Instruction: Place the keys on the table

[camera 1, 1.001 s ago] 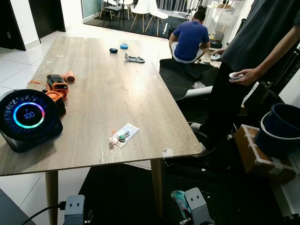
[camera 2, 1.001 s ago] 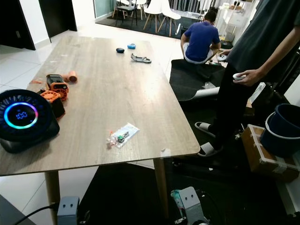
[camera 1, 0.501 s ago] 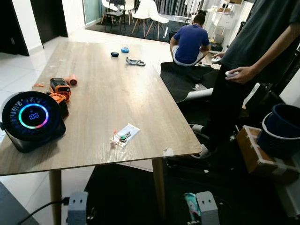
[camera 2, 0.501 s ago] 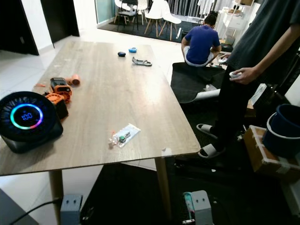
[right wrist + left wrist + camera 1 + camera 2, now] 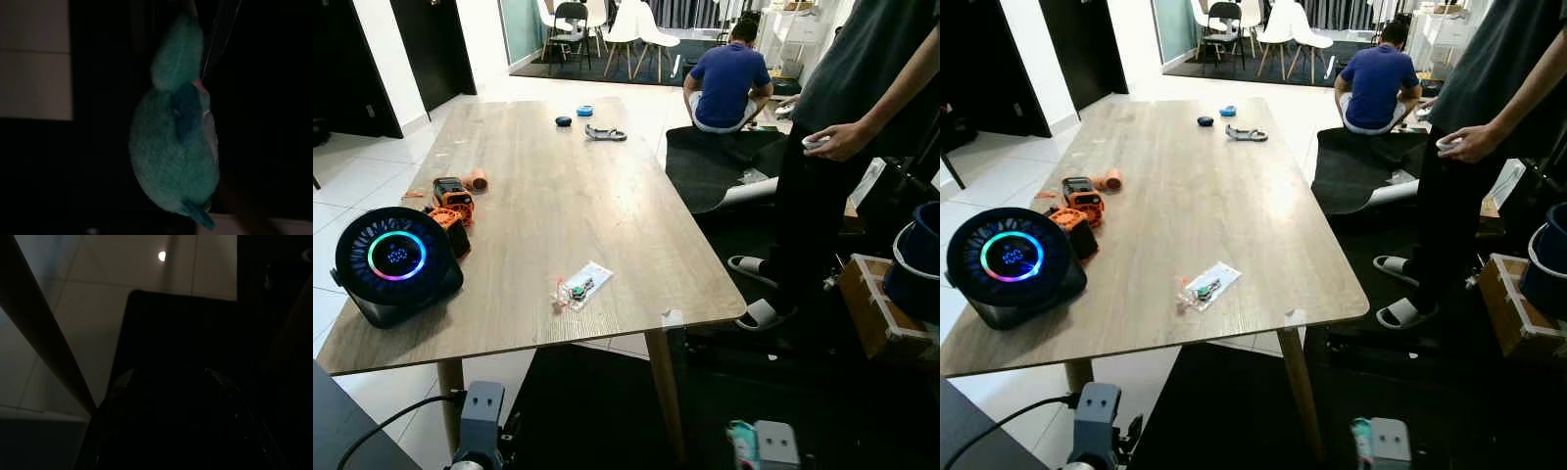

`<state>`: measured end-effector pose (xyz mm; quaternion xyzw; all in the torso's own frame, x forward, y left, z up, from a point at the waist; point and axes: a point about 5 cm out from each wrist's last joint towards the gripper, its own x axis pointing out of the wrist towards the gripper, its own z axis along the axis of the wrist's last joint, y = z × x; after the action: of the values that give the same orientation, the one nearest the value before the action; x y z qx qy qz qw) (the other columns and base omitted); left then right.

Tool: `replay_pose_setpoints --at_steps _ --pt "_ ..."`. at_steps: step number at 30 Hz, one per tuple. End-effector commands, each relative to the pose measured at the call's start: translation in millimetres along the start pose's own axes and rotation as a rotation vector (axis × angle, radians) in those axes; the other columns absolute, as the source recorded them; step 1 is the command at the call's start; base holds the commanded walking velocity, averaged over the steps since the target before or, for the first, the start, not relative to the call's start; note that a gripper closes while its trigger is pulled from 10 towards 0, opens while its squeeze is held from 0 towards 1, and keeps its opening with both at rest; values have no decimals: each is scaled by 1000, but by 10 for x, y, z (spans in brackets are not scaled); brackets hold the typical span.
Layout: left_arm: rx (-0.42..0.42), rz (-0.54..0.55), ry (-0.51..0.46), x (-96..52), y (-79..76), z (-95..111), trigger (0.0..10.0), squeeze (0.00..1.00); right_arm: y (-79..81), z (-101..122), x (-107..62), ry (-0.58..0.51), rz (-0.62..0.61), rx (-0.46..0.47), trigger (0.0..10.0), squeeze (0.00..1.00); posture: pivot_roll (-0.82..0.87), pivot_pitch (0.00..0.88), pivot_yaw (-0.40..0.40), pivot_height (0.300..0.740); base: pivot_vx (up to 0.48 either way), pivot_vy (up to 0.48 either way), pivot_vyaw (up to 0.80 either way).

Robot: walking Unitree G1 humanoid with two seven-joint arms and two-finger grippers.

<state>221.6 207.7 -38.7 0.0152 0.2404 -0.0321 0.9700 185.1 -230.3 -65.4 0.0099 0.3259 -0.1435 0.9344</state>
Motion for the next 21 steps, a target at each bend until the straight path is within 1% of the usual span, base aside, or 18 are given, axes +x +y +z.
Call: replay_pose_setpoints --at_steps 1,2,4,5,7,8,9,10,11,12,13,14,16,17,18,19,20,21 --pt "-12 -23 38 -64 2 -108 10000 0 -260 36 -13 -34 -120 60 10000 0 115 65 6 740 0 0 0" --pt "-12 -23 38 -64 2 -108 10000 0 -260 36 -13 -34 -120 60 10000 0 115 65 6 740 0 0 0" --pt "-20 -44 31 -96 -13 -136 10000 0 -483 112 -22 -77 -210 105 10000 0 111 70 0 740 0 0 0" --pt "-16 -54 24 -115 -20 -147 10000 0 -620 185 -26 -112 -256 126 10000 0 109 71 -3 740 0 0 0" --pt "-10 -67 15 -140 -33 -164 10000 0 -807 320 -32 -176 -305 155 10000 0 105 73 -5 740 0 0 0" --pt "-10 -67 15 -140 -33 -164 10000 0 -807 320 -32 -176 -305 155 10000 0 105 73 -5 740 0 0 0" --pt "-11 -67 11 -143 -33 -164 10000 0 -867 398 -26 -205 -315 162 10000 0 103 74 -6 740 0 0 0" --pt "-16 -67 4 -146 -33 -160 10000 0 -950 537 -17 -261 -337 183 10000 0 100 76 -6 740 0 0 0" --pt "-19 -67 -1 -147 -33 -156 10000 0 -1006 633 -15 -300 -352 197 10000 0 100 76 -6 740 0 0 0" --pt "-23 -69 -7 -147 -33 -148 10000 0 -1056 774 -10 -358 -367 220 10000 0 99 75 -5 740 0 0 0" --pt "-25 -70 -10 -147 -33 -144 10000 0 -1080 857 -9 -392 -375 235 10000 0 99 75 -5 740 0 0 0" --pt "-26 -73 -16 -142 -36 -131 10000 0 -1097 1010 -3 -451 -381 263 10000 0 98 76 -6 740 0 0 0" --pt "-27 -77 -25 -135 -42 -111 10000 0 -1119 1234 2 -532 -384 304 10000 0 96 76 -7 740 0 0 0" --pt "-27 -77 -25 -135 -42 -111 10000 0 -1119 1234 2 -532 -384 304 10000 0 96 76 -7 740 0 0 0" --pt "-27 -80 -30 -131 -47 -100 10000 0 -1123 1355 5 -569 -379 318 10000 0 95 76 -8 740 0 0 0" --pt "-27 -82 -33 -125 -53 -90 10000 0 -1101 1528 19 -612 -361 322 10000 0 94 75 -11 740 0 0 0" --pt "-27 -82 -33 -125 -53 -90 10000 0 -1101 1528 19 -612 -361 322 10000 0 94 75 -11 740 0 0 0" --pt "-25 -86 -38 -114 -64 -73 10000 0 -965 1929 59 -681 -289 292 10000 0 95 74 -15 740 0 0 0"
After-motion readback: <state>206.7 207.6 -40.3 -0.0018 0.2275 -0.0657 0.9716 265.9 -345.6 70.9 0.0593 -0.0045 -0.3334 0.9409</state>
